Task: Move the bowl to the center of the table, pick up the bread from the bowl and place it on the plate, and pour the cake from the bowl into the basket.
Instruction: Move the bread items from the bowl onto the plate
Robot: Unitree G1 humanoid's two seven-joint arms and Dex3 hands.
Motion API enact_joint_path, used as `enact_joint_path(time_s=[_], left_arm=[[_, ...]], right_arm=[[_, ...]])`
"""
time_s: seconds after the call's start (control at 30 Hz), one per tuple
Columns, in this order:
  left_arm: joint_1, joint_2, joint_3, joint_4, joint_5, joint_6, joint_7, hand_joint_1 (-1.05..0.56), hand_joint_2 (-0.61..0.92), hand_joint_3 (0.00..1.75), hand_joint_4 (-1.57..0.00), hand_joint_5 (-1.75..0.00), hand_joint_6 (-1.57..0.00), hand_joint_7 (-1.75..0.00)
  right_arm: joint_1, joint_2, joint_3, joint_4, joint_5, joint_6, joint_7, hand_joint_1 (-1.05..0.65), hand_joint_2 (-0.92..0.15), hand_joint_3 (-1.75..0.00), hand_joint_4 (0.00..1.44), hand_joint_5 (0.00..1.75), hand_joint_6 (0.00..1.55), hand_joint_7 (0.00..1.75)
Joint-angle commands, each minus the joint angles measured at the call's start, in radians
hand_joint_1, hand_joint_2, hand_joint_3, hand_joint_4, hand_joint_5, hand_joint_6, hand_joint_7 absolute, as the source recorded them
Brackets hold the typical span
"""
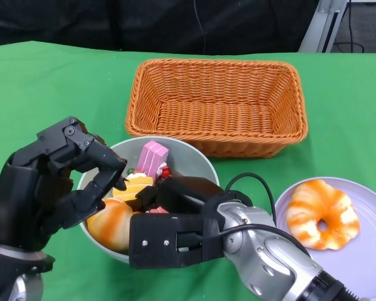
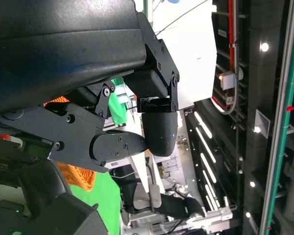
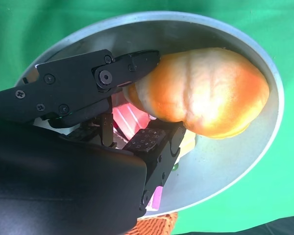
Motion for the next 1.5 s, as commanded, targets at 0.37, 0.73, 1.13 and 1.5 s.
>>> enact_joint_path(time_s=[0.37,0.73,1.13,1.5], left_arm=[[-0.003,0.023,0.008,0.012,-0.022,-0.001,-0.002,-0.16,0.88,0.43,-0.78,-1.56,-0.80,-1.17],[-0.006,0.016,0.019,0.021,0.016,-0.023,0.020,-0.14,0.90,0.44,-0.74,-1.65,-0.76,-1.24],[-0.016,0.013,0.032,0.044,0.017,-0.038,0.020,-0.15,0.89,0.44,-0.71,-1.67,-0.74,-1.28],[-0.018,0.009,0.039,0.052,0.029,-0.044,0.035,-0.14,0.88,0.46,-0.71,-1.65,-0.75,-1.27]], right_arm=[[-0.060,-0.008,-0.072,0.004,0.014,0.024,0.016,-0.33,-0.92,-0.09,0.69,1.05,0.89,0.03],[-0.030,-0.054,-0.114,-0.107,0.013,0.111,0.049,-0.39,-0.92,-0.01,0.88,0.11,1.05,0.01],[0.005,-0.096,-0.155,-0.213,0.047,0.167,0.095,-0.39,-0.92,-0.02,0.97,0.11,1.06,0.01],[0.041,-0.122,-0.254,-0.306,0.152,0.120,0.089,-0.36,-0.92,-0.07,1.21,0.47,1.08,0.02]])
